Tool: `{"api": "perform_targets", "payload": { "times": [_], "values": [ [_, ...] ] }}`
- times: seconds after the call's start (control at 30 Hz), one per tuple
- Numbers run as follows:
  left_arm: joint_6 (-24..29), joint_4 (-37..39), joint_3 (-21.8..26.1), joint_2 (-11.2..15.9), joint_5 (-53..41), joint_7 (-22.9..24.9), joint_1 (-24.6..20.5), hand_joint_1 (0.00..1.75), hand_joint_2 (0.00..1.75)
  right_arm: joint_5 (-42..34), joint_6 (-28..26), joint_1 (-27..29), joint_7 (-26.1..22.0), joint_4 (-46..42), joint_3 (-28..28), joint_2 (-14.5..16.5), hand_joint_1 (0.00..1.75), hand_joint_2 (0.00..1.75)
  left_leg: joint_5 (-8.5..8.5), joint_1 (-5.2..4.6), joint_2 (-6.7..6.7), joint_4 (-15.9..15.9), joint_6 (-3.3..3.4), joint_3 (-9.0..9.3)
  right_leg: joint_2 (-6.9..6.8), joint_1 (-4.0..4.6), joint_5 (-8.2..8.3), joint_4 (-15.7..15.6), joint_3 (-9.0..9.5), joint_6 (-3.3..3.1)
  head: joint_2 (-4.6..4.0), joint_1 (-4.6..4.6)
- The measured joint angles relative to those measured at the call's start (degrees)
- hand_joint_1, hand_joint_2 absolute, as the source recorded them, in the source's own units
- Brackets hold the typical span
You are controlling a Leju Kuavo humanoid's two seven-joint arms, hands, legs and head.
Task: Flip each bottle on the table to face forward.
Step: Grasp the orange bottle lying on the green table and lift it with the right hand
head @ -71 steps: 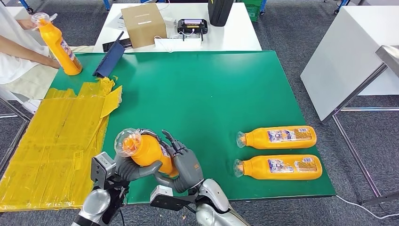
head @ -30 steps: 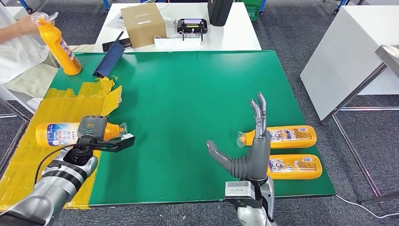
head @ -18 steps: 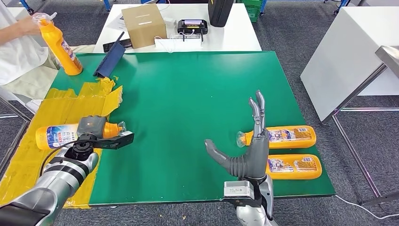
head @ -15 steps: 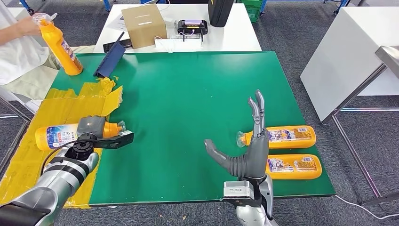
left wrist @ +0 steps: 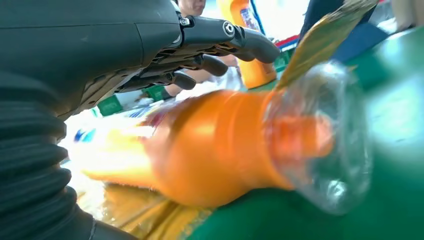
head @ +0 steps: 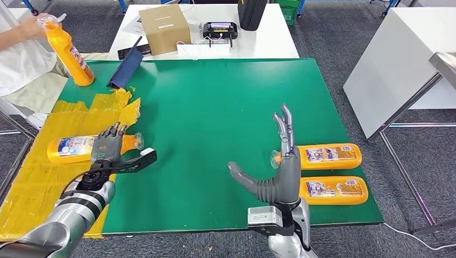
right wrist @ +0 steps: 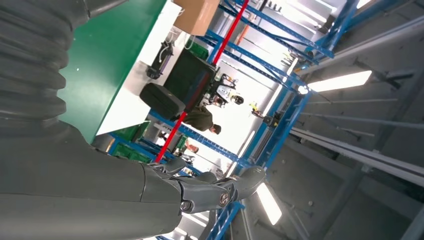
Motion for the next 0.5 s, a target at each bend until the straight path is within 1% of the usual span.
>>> {"api": "perform_targets", "payload": {
  "times": [0.07, 0.13, 0.2, 0.27, 0.43, 0.5],
  "values": [
    [2.6, -1.1, 0.5, -0.2, -0.5, -0.3, 1.2, 0.00, 1.75, 0.4, 0.1, 0.0, 0.2, 0.2, 0.0, -0.1, 0.00, 1.75, 0.00, 0.00, 0.00, 0.0, 0.00, -0.01, 0.00, 0.00, 0.00, 0.0, -0.01, 0.00, 0.00, 0.01],
    [6.4, -2.4, 0.9, -0.2, -1.7, -0.4, 2.6, 0.00, 1.75, 0.8, 0.2, 0.0, 0.4, 0.4, 0.1, -0.3, 0.00, 1.75, 0.00, 0.00, 0.01, 0.0, 0.00, -0.02, 0.01, 0.01, 0.00, 0.0, -0.02, 0.00, 0.00, 0.00],
    [10.7, -4.2, 1.6, -0.3, -1.5, -1.8, 4.3, 0.00, 1.75, 1.7, 0.1, 0.0, 0.7, 0.7, 0.1, -0.5, 0.00, 1.75, 0.00, 0.00, 0.02, 0.0, 0.00, -0.02, 0.01, 0.01, 0.00, 0.0, -0.03, 0.00, 0.00, -0.01],
    [13.3, -6.3, 2.6, -0.4, -0.4, -3.6, 6.1, 0.00, 1.75, 2.7, 0.0, 0.0, 1.0, 1.0, 0.1, -0.7, 0.00, 1.75, 0.00, 0.00, 0.02, 0.0, 0.00, -0.04, 0.01, 0.01, -0.01, 0.0, -0.06, 0.00, 0.00, 0.00],
    [14.2, -9.9, 4.2, -0.6, 0.3, -5.4, 8.8, 0.00, 1.75, 4.3, -0.2, 0.0, 1.7, 1.6, 0.1, -1.1, 0.00, 1.75, -0.01, 0.00, 0.02, 0.0, 0.00, -0.06, 0.01, 0.01, -0.01, 0.0, -0.08, -0.01, 0.00, 0.00],
    [14.3, -14.5, 5.6, -1.0, -0.5, -7.9, 11.3, 0.00, 1.75, 8.2, -0.6, -0.1, 3.7, 1.8, 0.1, -1.4, 0.00, 1.75, -0.01, 0.00, 0.05, 0.0, 0.00, -0.06, 0.03, 0.00, -0.01, 0.0, -0.10, -0.01, 0.00, -0.01]
  ]
}}
